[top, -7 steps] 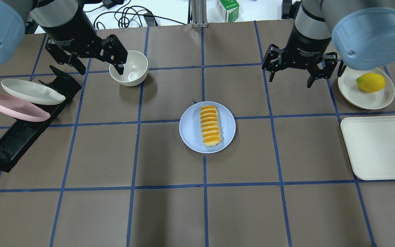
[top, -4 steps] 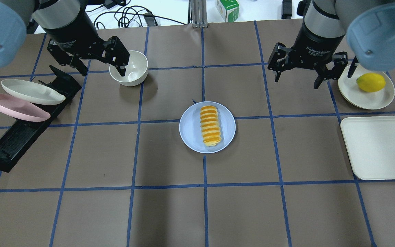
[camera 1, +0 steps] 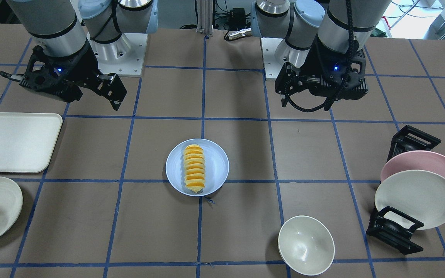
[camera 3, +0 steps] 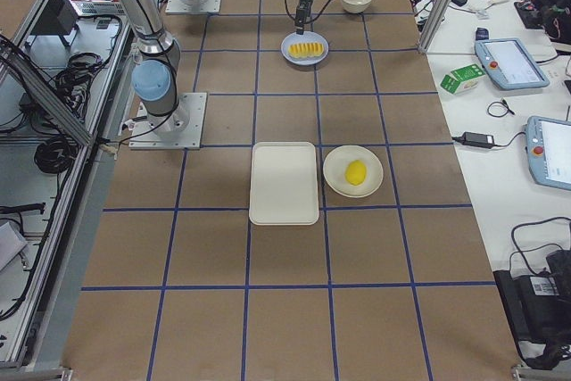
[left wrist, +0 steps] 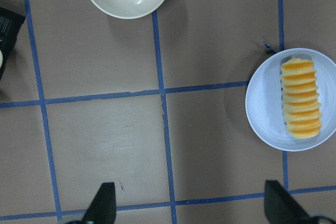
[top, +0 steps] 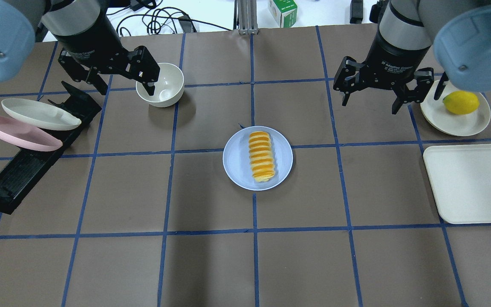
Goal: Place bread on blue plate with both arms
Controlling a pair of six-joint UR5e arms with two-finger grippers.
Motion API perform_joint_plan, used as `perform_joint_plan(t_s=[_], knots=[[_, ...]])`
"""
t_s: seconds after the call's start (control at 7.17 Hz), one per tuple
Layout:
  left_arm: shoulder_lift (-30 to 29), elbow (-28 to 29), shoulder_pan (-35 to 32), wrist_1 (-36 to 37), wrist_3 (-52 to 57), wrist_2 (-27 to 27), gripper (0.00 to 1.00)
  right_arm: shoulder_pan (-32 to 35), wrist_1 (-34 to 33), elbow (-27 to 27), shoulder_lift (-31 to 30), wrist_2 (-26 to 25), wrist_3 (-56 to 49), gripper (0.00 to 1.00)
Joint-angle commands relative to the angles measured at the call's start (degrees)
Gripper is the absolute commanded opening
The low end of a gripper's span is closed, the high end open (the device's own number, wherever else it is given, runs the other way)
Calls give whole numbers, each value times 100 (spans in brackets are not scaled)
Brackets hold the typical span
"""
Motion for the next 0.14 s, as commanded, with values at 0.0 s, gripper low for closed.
perform_joint_plan(t_s=[0.0], knots=[[7, 4, -8, 1, 50, 2, 100, 18, 2, 11, -2, 0, 1, 100]])
